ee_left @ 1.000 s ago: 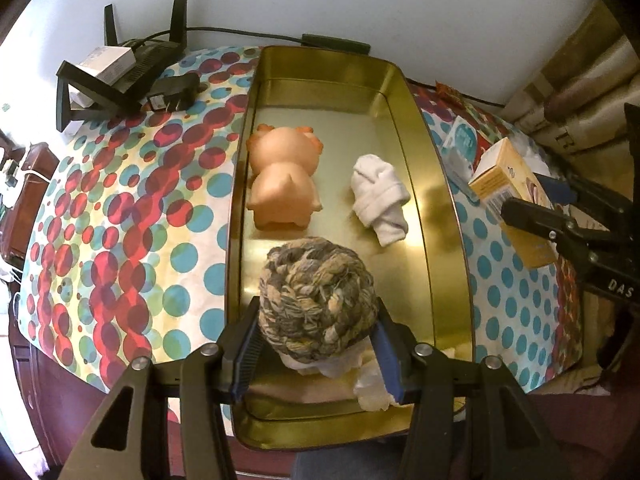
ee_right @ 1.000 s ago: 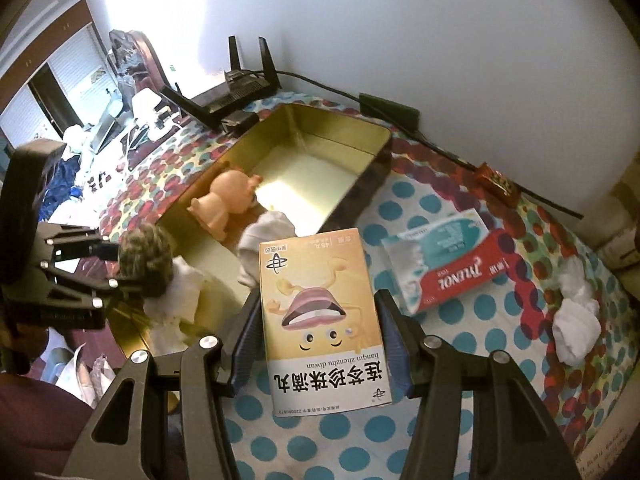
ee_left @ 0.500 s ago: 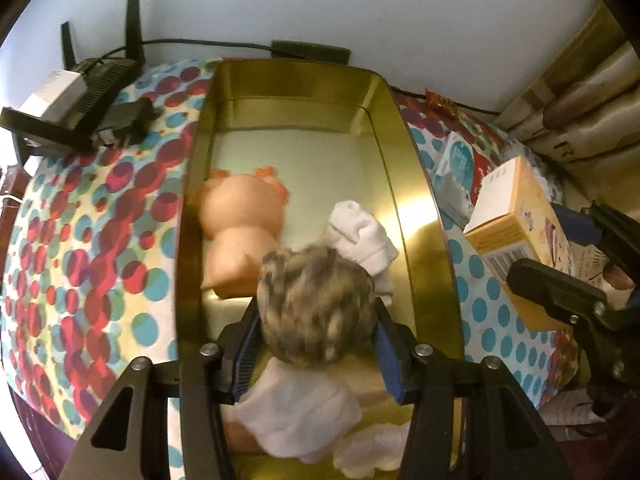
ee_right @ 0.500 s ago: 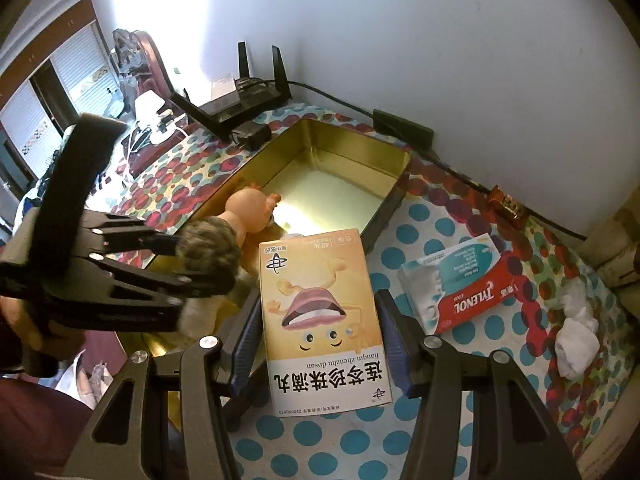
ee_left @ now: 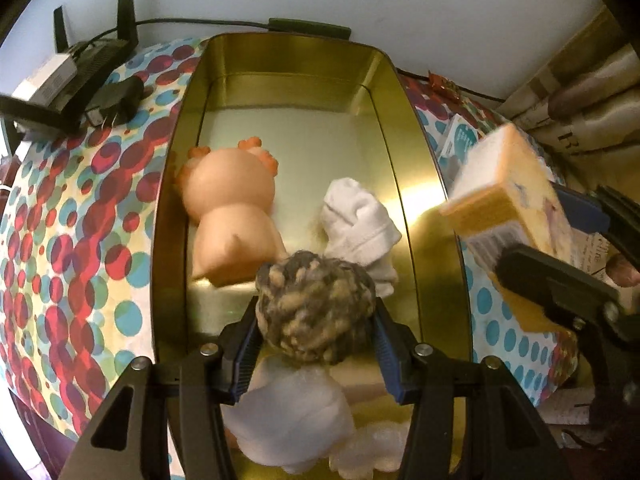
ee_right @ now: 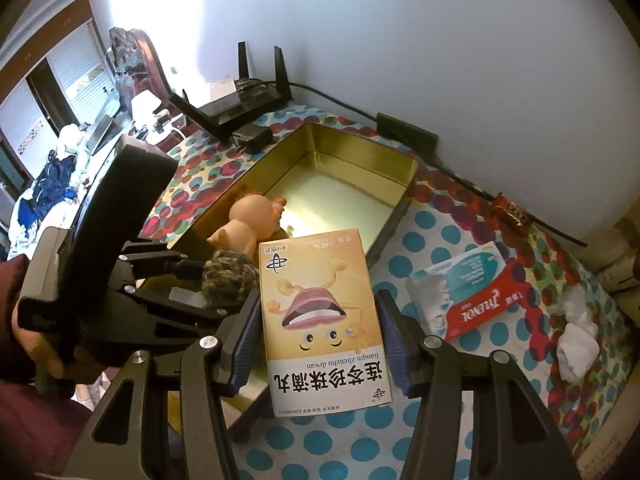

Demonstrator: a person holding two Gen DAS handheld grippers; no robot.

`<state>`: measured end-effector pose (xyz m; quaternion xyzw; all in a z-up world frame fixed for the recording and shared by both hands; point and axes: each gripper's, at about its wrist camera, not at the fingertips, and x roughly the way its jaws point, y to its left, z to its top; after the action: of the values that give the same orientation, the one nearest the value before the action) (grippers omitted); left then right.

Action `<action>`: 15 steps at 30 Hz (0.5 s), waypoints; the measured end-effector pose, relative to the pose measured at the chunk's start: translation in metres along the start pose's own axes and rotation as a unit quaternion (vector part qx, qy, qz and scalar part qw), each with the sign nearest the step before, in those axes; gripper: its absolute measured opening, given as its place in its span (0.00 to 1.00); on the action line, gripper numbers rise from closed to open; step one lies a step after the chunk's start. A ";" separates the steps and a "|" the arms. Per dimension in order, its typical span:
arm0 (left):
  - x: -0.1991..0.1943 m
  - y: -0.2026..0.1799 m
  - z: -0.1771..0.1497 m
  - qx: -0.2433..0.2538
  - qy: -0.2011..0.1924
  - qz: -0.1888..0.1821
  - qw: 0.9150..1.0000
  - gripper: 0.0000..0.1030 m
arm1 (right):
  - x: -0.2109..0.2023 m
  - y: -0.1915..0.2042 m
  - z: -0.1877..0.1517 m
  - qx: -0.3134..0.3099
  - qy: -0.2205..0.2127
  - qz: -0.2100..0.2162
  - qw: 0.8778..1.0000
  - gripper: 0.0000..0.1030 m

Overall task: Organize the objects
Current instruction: 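Release the rope ball in the tray with the left gripper while the right gripper lowers the yellow box in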

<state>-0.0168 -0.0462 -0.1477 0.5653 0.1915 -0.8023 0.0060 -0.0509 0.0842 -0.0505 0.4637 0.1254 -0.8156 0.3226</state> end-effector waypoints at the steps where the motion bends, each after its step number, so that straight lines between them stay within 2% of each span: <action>1: -0.002 0.002 -0.001 -0.004 0.000 -0.004 1.000 0.51 | 0.002 0.002 0.002 -0.002 0.001 0.001 1.000 0.51; 7: -0.026 0.006 -0.008 -0.010 -0.029 -0.039 0.999 0.56 | 0.019 0.008 0.018 -0.008 0.003 0.014 1.000 0.51; 15: -0.058 0.026 -0.019 -0.038 -0.057 -0.017 0.998 0.57 | 0.053 0.018 0.049 -0.010 0.014 0.029 0.999 0.51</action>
<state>0.0276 -0.0765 -0.1082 0.5146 0.2308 -0.8254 0.0246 -0.0919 0.0240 -0.0666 0.4757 0.1245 -0.7979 0.3486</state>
